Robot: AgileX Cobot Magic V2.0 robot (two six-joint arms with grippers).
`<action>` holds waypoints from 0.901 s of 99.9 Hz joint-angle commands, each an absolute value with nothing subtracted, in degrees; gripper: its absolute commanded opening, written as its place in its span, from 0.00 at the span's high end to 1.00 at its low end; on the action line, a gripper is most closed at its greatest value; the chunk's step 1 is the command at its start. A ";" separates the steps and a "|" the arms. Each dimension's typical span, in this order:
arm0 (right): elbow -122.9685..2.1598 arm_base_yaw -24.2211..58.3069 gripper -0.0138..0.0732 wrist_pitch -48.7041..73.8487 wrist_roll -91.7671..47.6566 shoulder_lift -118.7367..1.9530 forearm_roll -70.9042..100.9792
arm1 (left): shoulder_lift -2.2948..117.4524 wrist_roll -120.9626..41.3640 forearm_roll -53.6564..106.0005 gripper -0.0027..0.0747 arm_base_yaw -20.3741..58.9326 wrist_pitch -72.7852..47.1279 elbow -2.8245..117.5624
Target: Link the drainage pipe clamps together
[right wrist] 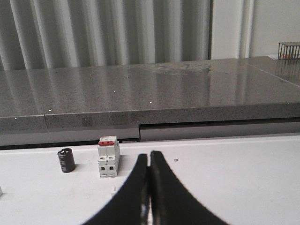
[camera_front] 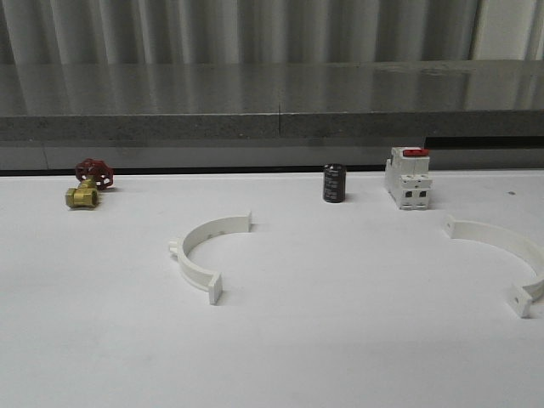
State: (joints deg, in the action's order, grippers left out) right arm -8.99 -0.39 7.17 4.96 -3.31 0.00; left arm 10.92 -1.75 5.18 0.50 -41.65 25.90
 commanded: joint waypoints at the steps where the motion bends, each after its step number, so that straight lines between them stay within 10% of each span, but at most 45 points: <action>1: -16.80 -0.60 0.92 7.07 4.37 -10.27 0.00 | 11.54 -1.58 6.14 0.99 0.39 -37.78 27.28; 67: -49.16 -0.60 0.91 29.90 4.37 -61.29 0.00 | 11.54 -1.58 6.14 0.99 0.39 -37.78 27.28; 90: -49.16 -0.60 0.45 32.44 4.37 -65.79 0.30 | 11.54 -1.58 6.14 0.99 0.39 -37.78 27.28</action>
